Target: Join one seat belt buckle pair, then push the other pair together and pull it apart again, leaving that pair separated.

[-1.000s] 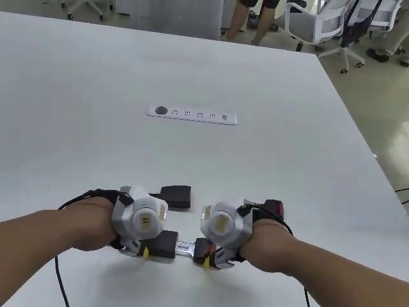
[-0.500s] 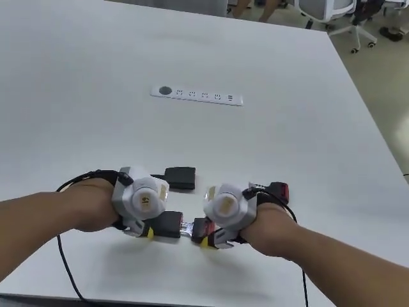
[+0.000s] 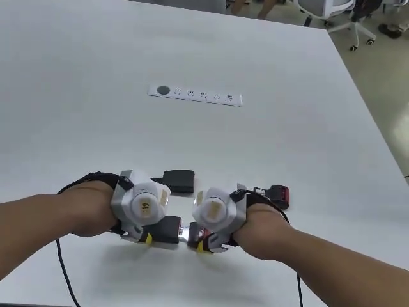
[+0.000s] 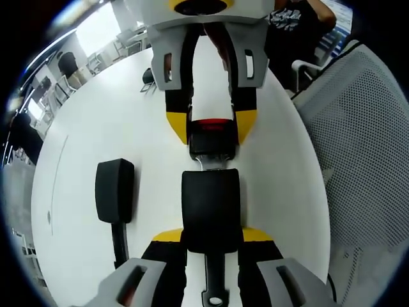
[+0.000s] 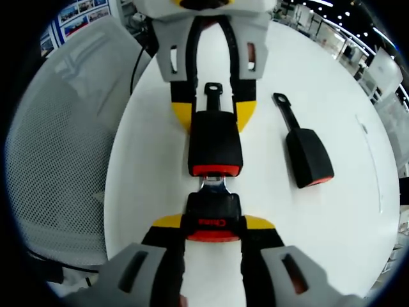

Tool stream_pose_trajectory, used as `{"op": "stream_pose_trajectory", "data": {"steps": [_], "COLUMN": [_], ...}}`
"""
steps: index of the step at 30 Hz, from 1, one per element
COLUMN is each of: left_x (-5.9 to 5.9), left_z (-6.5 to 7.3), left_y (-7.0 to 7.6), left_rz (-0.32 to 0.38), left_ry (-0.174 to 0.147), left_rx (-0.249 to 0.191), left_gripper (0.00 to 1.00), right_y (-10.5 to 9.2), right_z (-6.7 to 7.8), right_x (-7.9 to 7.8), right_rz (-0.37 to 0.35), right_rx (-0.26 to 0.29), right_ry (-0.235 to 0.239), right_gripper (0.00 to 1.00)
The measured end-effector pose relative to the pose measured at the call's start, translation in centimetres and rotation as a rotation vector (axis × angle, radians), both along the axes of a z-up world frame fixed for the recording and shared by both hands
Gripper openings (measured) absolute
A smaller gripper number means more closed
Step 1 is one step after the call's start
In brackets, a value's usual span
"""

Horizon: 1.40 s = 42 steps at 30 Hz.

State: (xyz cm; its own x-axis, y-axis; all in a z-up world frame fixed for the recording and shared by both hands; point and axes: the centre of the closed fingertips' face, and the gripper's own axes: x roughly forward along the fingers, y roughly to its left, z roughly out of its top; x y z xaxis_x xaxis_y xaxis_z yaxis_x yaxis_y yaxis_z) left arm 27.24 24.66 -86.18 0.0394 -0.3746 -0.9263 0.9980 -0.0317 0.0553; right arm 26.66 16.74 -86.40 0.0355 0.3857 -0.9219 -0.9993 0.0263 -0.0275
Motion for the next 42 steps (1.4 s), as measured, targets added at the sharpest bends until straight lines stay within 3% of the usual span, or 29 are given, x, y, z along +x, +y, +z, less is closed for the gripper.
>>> {"op": "stream_pose_trajectory", "data": {"steps": [5, 9, 18, 23, 42], "left_x": [0.1, 0.1, 0.1, 0.0, 0.0], "left_z": [0.0, 0.0, -0.1, 0.0, -0.1], "left_y": [0.0, 0.0, 0.0, 0.0, 0.1], "left_rz": [0.008, 0.013, 0.021, 0.019, 0.010], "left_ry": [-0.001, -0.009, -0.007, -0.010, -0.012], "left_rx": [-0.003, -0.009, 0.014, 0.008, 0.011], "left_gripper": [0.31, 0.30, 0.30, 0.30, 0.30], "right_y": [-0.1, -0.1, -0.5, -0.7, 1.5], "right_z": [0.0, 0.1, 0.2, 0.2, 0.2], "right_x": [0.0, 0.1, 0.4, 0.2, 0.2], "right_rz": [-0.006, -0.013, 0.031, 0.013, -0.011], "right_rx": [0.009, 0.053, -0.001, 0.019, 0.077], "right_ry": [-0.010, -0.026, -0.048, -0.033, -0.030], "right_gripper": [0.32, 0.32, 0.32, 0.32, 0.31]}}
